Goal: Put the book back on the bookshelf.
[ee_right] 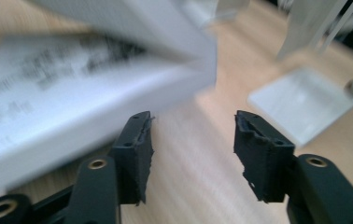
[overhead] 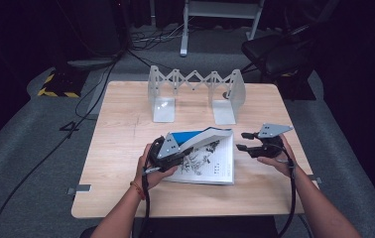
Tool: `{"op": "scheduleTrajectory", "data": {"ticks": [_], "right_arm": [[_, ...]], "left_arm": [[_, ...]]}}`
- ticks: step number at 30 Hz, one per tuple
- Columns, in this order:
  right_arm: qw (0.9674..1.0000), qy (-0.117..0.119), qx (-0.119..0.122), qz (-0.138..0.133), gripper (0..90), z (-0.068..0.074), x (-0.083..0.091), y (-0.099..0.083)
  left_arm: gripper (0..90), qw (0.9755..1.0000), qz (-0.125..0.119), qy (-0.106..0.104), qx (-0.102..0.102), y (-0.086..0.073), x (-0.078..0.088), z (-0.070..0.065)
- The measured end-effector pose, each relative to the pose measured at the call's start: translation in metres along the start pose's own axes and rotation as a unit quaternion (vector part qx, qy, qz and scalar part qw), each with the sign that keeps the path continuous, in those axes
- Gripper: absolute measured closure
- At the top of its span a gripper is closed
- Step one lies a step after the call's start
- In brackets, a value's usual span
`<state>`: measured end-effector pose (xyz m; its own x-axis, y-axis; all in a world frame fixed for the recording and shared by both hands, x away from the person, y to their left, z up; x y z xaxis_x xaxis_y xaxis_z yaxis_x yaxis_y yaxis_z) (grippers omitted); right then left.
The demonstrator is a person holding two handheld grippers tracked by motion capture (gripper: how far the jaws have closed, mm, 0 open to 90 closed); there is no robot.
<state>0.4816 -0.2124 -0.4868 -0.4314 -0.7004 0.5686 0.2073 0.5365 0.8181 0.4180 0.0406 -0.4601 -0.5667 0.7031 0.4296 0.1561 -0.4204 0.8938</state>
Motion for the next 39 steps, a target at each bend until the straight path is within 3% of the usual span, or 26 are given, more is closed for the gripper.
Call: {"op": "scheduleTrajectory", "data": {"ticks": [2, 8, 10, 11, 14, 22, 26, 30, 39], "right_arm": [[0.9998, 0.012, -0.002, 0.017, 45.6, 0.004, -0.011, -0.007], [0.9979, 0.045, -0.033, -0.032, 53.1, 0.014, -0.026, -0.001], [0.9965, 0.055, -0.038, -0.050, 54.4, 0.016, -0.024, 0.002], [0.9968, 0.048, -0.027, -0.057, 55.9, 0.016, -0.022, 0.005], [0.9938, 0.046, -0.018, -0.099, 58.5, 0.020, -0.006, 0.025], [0.9890, 0.024, -0.026, -0.144, 58.5, 0.012, 0.022, 0.048], [0.9884, 0.013, -0.011, -0.151, 58.6, 0.013, 0.031, 0.059], [0.9871, 0.018, 0.002, -0.159, 58.5, 0.021, 0.033, 0.071], [0.9847, 0.041, 0.035, -0.165, 55.0, 0.053, 0.022, 0.096]], "left_arm": [[74.2, 1.0000, 0.000, -0.002, -0.001, 0.000, 0.000, 0.000], [73.8, 0.9999, -0.005, -0.008, 0.006, -0.001, 0.002, 0.000], [73.8, 0.9999, -0.008, -0.012, 0.008, 0.000, 0.002, -0.001], [73.7, 0.9998, -0.012, -0.014, 0.009, 0.001, 0.002, -0.002], [73.8, 0.9982, -0.036, -0.035, 0.033, 0.009, 0.000, -0.006], [73.9, 0.9952, -0.057, -0.069, 0.041, 0.027, -0.014, -0.024], [74.1, 0.9950, -0.060, -0.069, 0.039, 0.028, -0.014, -0.024], [74.2, 0.9950, -0.063, -0.065, 0.042, 0.023, -0.004, -0.021], [74.4, 0.9962, -0.063, -0.044, 0.041, 0.007, 0.016, -0.014]]}}
Point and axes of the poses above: each handheld gripper's, and its own axes: x roughly backward along the jaws, y roughly out of its top, z roughly to its left, the point moved 8 cm from there along -x, roughly forward along the jaws, and after that the axes turned 1 degree about y, right-handed, at the moved point
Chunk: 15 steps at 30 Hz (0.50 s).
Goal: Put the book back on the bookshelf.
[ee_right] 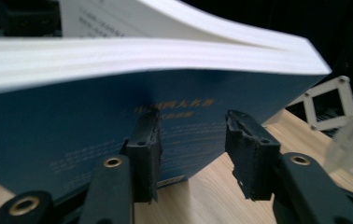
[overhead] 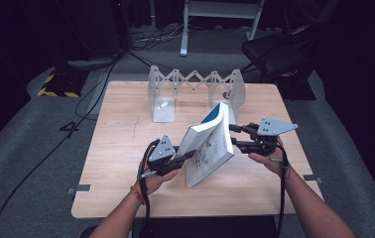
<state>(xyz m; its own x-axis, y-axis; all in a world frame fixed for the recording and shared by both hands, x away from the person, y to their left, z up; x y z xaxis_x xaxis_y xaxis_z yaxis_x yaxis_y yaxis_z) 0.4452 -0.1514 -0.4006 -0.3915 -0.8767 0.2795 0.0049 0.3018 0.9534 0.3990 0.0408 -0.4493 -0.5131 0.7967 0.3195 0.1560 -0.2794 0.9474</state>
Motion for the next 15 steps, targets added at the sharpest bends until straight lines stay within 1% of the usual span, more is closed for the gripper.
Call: {"op": "scheduleTrajectory", "data": {"ticks": [1, 2, 3, 5, 6, 7, 8, 9, 10, 12, 14, 15], "right_arm": [[1.0000, 0.000, 0.000, 0.000, 55.0, 0.000, 0.000, 0.000], [1.0000, 0.001, 0.002, 0.002, 54.4, 0.002, -0.003, 0.000], [0.9999, 0.009, 0.000, 0.006, 53.8, 0.007, -0.008, 0.000], [0.9998, 0.014, -0.006, 0.011, 51.6, 0.010, -0.013, -0.002], [0.9998, 0.017, -0.005, 0.012, 51.2, 0.012, -0.017, -0.003], [0.9996, 0.025, -0.005, 0.014, 49.8, 0.018, -0.022, -0.005], [0.9996, 0.025, -0.005, 0.014, 49.8, 0.018, -0.022, -0.005], [0.9994, 0.030, -0.007, 0.014, 48.6, 0.020, -0.024, -0.005], [0.9991, 0.040, -0.005, 0.015, 47.8, 0.023, -0.027, -0.005], [0.9987, 0.045, 0.000, 0.022, 46.7, 0.029, -0.032, -0.006], [0.9985, 0.051, -0.001, 0.020, 46.3, 0.032, -0.034, -0.005], [0.9986, 0.050, 0.000, 0.019, 46.1, 0.033, -0.036, -0.005]], "left_arm": [[74.4, 1.0000, 0.000, 0.000, 0.000, 0.000, 0.000, 0.000], [74.4, 1.0000, 0.003, 0.004, -0.001, -0.002, 0.002, 0.001], [74.2, 1.0000, 0.005, 0.004, -0.002, -0.003, 0.004, 0.001], [73.4, 0.9999, 0.011, 0.005, -0.004, -0.006, 0.006, 0.002], [72.8, 0.9999, 0.013, 0.005, -0.004, -0.008, 0.007, 0.002], [70.9, 0.9998, 0.018, 0.004, -0.006, -0.010, 0.009, 0.002], [70.9, 0.9998, 0.020, 0.005, -0.007, -0.012, 0.009, 0.002], [70.1, 0.9997, 0.023, 0.005, -0.005, -0.015, 0.010, 0.002], [69.0, 0.9997, 0.024, 0.001, -0.003, -0.018, 0.010, 0.002], [65.5, 0.9996, 0.025, -0.008, 0.012, -0.022, 0.009, 0.002], [64.8, 0.9993, 0.020, -0.019, 0.027, -0.023, 0.009, 0.003], [65.1, 0.9991, 0.019, -0.023, 0.029, -0.023, 0.009, 0.004]]}}
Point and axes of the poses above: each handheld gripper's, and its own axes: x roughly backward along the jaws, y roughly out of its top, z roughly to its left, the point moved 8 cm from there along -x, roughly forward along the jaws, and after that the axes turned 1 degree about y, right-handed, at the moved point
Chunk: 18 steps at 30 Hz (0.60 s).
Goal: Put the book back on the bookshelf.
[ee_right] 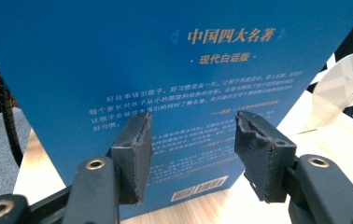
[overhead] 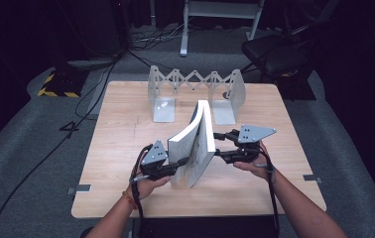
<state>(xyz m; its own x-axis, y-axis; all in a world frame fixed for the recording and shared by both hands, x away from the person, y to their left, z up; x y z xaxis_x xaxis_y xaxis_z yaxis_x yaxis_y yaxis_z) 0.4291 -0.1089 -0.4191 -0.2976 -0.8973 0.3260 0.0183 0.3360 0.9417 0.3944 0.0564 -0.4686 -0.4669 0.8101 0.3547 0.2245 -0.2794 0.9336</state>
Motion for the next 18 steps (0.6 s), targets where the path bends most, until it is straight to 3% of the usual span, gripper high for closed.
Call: {"op": "scheduleTrajectory", "data": {"ticks": [3, 6, 8, 12, 18], "right_arm": [[1.0000, -0.001, 0.002, 0.001, 43.1, 0.000, -0.003, 0.001], [1.0000, 0.002, 0.003, 0.002, 41.7, -0.001, -0.004, 0.002], [1.0000, -0.004, 0.001, 0.006, 41.6, -0.004, 0.000, 0.000], [0.9999, -0.009, -0.003, 0.009, 41.5, -0.010, 0.008, -0.003], [0.9995, -0.029, -0.003, 0.009, 41.5, -0.019, 0.024, -0.004]], "left_arm": [[67.9, 0.9997, -0.002, -0.020, 0.010, 0.002, -0.005, -0.001], [70.8, 0.9995, -0.010, -0.028, 0.002, 0.007, -0.013, -0.003], [70.9, 0.9990, -0.017, -0.039, 0.012, 0.008, -0.017, -0.002], [71.4, 0.9986, -0.020, -0.047, 0.015, 0.012, -0.027, -0.004], [71.2, 0.9963, -0.032, -0.075, 0.027, 0.019, -0.050, -0.010]]}}
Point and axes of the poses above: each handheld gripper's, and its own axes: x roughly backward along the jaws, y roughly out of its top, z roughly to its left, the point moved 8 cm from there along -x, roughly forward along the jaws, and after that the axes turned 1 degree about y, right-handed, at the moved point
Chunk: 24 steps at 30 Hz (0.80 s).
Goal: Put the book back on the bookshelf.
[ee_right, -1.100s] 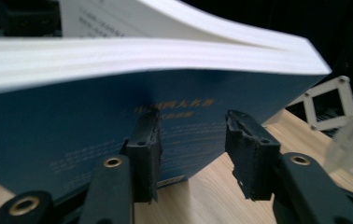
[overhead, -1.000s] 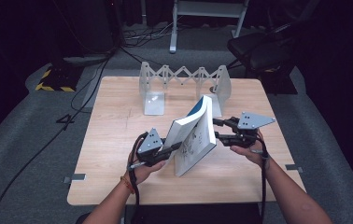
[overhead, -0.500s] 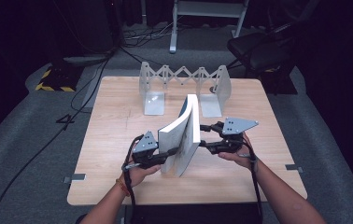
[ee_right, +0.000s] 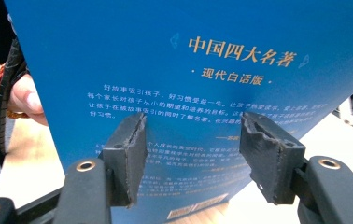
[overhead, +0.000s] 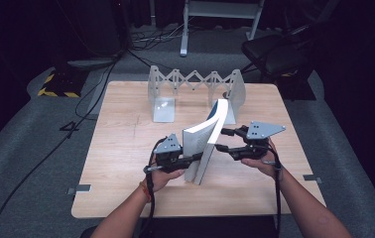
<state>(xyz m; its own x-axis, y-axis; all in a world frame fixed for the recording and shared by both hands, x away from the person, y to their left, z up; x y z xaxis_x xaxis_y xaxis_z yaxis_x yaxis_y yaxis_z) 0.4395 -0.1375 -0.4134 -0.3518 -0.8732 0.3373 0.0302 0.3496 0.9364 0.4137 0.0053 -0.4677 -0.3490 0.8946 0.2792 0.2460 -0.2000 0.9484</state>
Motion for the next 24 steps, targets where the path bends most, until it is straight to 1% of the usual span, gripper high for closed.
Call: {"op": "scheduleTrajectory", "data": {"ticks": [2, 5, 6, 8, 10, 13, 14, 16, 17, 19, 20, 21, 22, 23, 24], "right_arm": [[1.0000, -0.008, 0.000, 0.003, 41.5, -0.003, 0.008, -0.004], [0.9997, -0.021, -0.010, 0.007, 41.5, -0.008, 0.022, -0.011], [0.9996, -0.025, -0.010, 0.008, 41.5, -0.009, 0.024, -0.012], [0.9994, -0.031, -0.011, 0.008, 41.5, -0.009, 0.030, -0.016], [0.9995, -0.030, -0.011, 0.006, 41.6, -0.007, 0.032, -0.018], [0.9996, -0.028, -0.007, -0.001, 43.7, 0.001, 0.030, -0.017], [0.9996, -0.029, -0.005, -0.002, 44.1, 0.003, 0.028, -0.016], [0.9995, -0.031, 0.001, -0.001, 45.5, 0.006, 0.026, -0.014], [0.9996, -0.029, 0.005, 0.001, 45.5, 0.008, 0.024, -0.013], [0.9995, -0.028, 0.010, 0.003, 45.5, 0.010, 0.021, -0.013], [0.9995, -0.028, 0.012, 0.006, 45.6, 0.012, 0.019, -0.013], [0.9996, -0.025, 0.012, 0.008, 45.5, 0.013, 0.017, -0.013], [0.9996, -0.025, 0.012, 0.008, 45.5, 0.013, 0.017, -0.013], [0.9996, -0.025, 0.014, 0.009, 45.1, 0.013, 0.016, -0.013], [0.9996, -0.024, 0.011, 0.008, 44.6, 0.013, 0.015, -0.013]], "left_arm": [[70.9, 0.9999, 0.004, -0.005, -0.011, 0.003, -0.010, -0.002], [69.3, 0.9997, 0.007, -0.006, -0.024, 0.008, -0.018, -0.003], [68.6, 0.9995, 0.006, -0.006, -0.032, 0.010, -0.020, -0.005], [65.4, 0.9992, 0.010, -0.001, -0.039, 0.011, -0.020, -0.006], [61.9, 0.9988, 0.019, 0.000, -0.044, 0.010, -0.018, -0.008], [58.3, 0.9978, 0.036, 0.005, -0.056, 0.006, -0.011, -0.010], [57.9, 0.9979, 0.037, 0.008, -0.052, 0.005, -0.008, -0.011], [56.0, 0.9977, 0.041, 0.004, -0.054, 0.002, -0.001, -0.012], [55.2, 0.9972, 0.044, 0.005, -0.060, 0.001, 0.002, -0.013], [52.3, 0.9964, 0.054, -0.007, -0.065, -0.004, 0.007, -0.019], [50.9, 0.9957, 0.062, -0.005, -0.069, -0.006, 0.008, -0.021], [48.6, 0.9952, 0.067, 0.002, -0.071, -0.008, 0.009, -0.022], [45.4, 0.9952, 0.067, 0.002, -0.071, -0.008, 0.009, -0.022], [45.4, 0.9954, 0.066, 0.010, -0.070, -0.010, 0.010, -0.022], [35.7, 0.9955, 0.071, 0.007, -0.062, -0.011, 0.011, -0.024]]}}
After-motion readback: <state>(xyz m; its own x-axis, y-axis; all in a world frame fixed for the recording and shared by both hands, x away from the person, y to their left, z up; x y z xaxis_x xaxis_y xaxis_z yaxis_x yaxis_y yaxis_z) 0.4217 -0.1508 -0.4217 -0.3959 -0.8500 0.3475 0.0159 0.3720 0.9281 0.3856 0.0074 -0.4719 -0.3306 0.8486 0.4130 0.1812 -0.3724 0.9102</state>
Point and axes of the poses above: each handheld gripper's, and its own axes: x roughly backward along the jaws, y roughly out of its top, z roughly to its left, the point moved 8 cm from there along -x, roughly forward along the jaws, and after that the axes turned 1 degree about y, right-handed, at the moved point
